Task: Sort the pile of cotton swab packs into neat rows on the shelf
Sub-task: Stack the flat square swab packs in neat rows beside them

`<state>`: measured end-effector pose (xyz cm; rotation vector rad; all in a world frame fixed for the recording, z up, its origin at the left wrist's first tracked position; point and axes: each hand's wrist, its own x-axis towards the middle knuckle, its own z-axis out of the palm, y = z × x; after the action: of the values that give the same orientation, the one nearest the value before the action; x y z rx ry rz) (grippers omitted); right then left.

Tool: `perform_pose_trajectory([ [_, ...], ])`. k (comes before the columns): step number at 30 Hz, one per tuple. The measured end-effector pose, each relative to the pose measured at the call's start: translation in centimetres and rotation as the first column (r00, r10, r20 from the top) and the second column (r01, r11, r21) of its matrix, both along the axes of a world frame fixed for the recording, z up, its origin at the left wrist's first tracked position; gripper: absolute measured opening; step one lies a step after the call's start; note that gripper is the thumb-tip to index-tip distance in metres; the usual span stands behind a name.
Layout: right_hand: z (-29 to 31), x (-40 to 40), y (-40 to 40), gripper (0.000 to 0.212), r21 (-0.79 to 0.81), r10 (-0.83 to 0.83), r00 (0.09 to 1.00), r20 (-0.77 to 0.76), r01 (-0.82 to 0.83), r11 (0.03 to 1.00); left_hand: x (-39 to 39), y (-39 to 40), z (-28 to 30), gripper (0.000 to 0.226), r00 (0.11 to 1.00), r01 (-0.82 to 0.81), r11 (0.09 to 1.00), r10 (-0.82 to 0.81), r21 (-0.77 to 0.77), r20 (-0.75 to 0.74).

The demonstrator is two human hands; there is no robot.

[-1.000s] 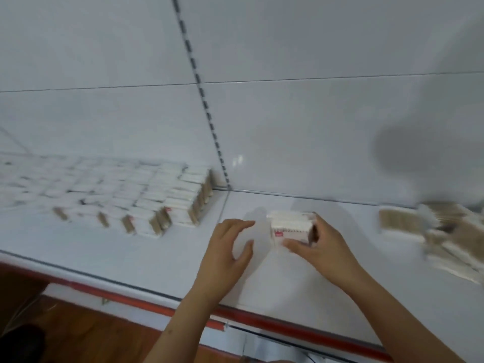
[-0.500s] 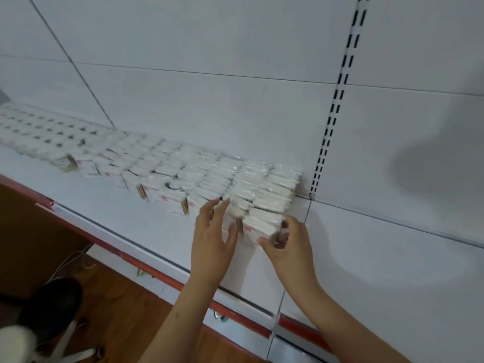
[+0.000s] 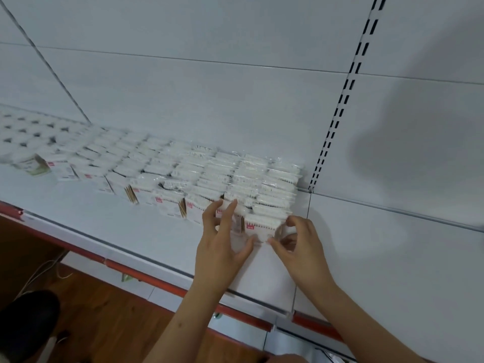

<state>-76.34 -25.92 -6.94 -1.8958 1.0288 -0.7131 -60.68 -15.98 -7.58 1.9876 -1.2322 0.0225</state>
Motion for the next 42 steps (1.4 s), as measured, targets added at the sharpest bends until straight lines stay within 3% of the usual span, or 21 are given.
perform_pose_trajectory([
  [4, 1.3, -2.3, -1.6, 0.041, -0.105, -0.062, 0.996, -0.059, 0.056, 0.993, -2.0, 0.1, 1.8, 0.055, 1.0, -0.012, 0.992, 0.009, -0.127, -0.023],
  [8, 3.6, -4.9, -3.6, 0.039, -0.176, -0.203, 0.979, 0.038, 0.206, 0.962, -6.2, -2.6, 2.3, 0.041, 0.976, 0.21, 0.968, -0.215, -0.137, -0.026],
  [16, 5.7, -17.3, -4.6, 0.037, -0.318, -0.468, 0.882, 0.053, 0.459, 0.829, -19.3, -9.6, 0.1, 0.044, 0.732, 0.681, 0.731, -0.681, 0.045, -0.017],
  [21, 5.5, -29.1, -3.8, 0.042, -0.376, -0.707, 0.705, -0.047, 0.644, 0.667, -28.2, -12.4, -0.7, 0.046, 0.551, 0.831, 0.544, -0.834, 0.119, -0.036],
  [24, 4.5, -36.2, -3.4, 0.054, -0.42, -0.829, 0.52, -0.205, 0.719, 0.554, -32.8, -13.8, -1.2, 0.044, 0.468, 0.874, 0.459, -0.884, 0.158, -0.019],
  [27, 3.2, -42.2, -3.1, 0.074, -0.4, -0.857, 0.326, -0.398, 0.78, 0.482, -36.3, -14.6, -0.9, 0.046, 0.442, 0.886, 0.424, -0.895, 0.188, -0.064],
  [29, 2.2, -44.9, -3.0, 0.079, -0.344, -0.805, 0.287, -0.52, 0.792, 0.504, -38.0, -15.0, -0.5, 0.045, 0.42, 0.898, 0.401, -0.904, 0.181, -0.076],
  [32, 1.2, -47.8, -3.3, 0.06, -0.308, -0.751, 0.322, -0.577, 0.766, 0.565, -40.4, -16.0, -0.2, 0.037, 0.393, 0.916, 0.374, -0.91, 0.145, -0.135],
  [34, 1.4, -48.9, -3.2, 0.048, -0.248, -0.755, 0.409, -0.513, 0.771, 0.586, -42.0, -16.3, 0.1, 0.034, 0.39, 0.921, 0.374, -0.884, 0.11, -0.258],
  [36, 1.9, -49.6, -3.0, 0.034, -0.096, -0.78, 0.53, -0.332, 0.804, 0.587, -43.6, -16.6, 0.7, 0.034, 0.381, 0.919, 0.386, -0.818, 0.078, -0.431],
  [38, 2.5, -49.7, -2.8, 0.025, 0.096, -0.8, 0.592, -0.101, 0.806, 0.584, -45.2, -16.9, 1.3, 0.046, 0.358, 0.914, 0.404, -0.774, 0.028, -0.522],
  [40, 3.1, -50.1, -2.9, 0.024, 0.136, -0.763, 0.646, -0.028, 0.759, 0.637, -46.5, -17.3, 1.5, 0.072, 0.371, 0.909, 0.417, -0.827, -0.017, -0.423],
  [42, 3.7, -50.4, -3.5, 0.016, 0.096, -0.662, 0.747, -0.065, 0.665, 0.741, -47.5, -17.7, 1.5, 0.083, 0.358, 0.929, 0.371, -0.909, -0.023, -0.213],
])
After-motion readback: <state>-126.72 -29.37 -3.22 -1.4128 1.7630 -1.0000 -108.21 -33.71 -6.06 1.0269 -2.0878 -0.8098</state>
